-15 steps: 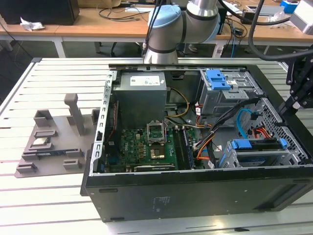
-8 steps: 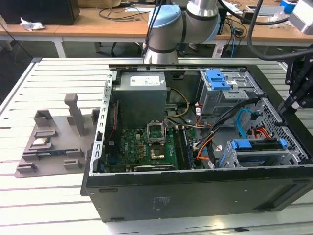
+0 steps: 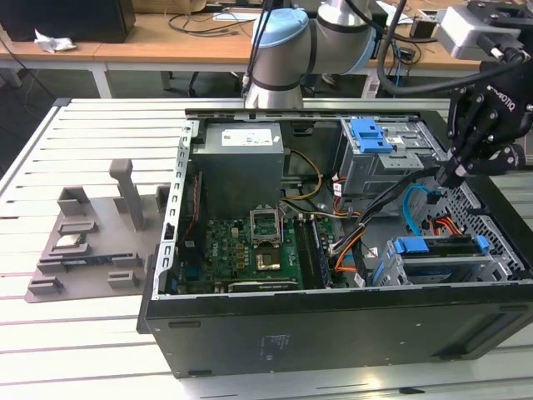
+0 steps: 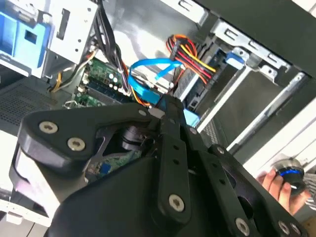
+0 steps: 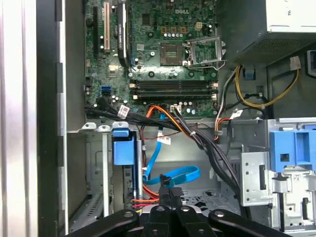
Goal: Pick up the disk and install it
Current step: 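Insert the second disk wire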
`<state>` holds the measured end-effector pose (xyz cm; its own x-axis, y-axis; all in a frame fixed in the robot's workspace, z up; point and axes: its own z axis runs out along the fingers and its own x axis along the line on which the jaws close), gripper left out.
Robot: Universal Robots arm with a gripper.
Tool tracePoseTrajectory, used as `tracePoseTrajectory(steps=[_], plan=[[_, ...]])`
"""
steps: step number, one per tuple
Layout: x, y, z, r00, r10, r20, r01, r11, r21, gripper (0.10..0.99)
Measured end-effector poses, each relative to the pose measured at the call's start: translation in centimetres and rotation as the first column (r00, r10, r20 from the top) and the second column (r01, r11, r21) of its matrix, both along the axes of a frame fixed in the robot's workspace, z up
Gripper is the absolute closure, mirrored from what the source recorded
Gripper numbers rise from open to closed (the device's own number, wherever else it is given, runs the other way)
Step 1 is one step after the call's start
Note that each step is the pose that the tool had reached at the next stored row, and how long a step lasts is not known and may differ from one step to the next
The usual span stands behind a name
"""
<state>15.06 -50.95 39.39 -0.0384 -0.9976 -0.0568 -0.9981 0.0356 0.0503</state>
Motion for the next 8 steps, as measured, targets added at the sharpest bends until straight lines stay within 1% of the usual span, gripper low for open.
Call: tracePoseTrajectory(steps=[4,6,7,8], plan=[[0.00,0.06,-0.02,1.0000,0.000,0.0000,0.000,1.0000,0.000,0.980],[0.00,0.09,-0.03,1.0000,0.000,0.0000,0.000,1.0000,0.000,0.851],[0.00,0.10,-0.04,1.0000,0.000,0.0000,0.000,1.0000,0.000,0.851],[0.01,0.11,-0.05,1.0000,0.000,0.0000,0.000,1.0000,0.000,0.784]])
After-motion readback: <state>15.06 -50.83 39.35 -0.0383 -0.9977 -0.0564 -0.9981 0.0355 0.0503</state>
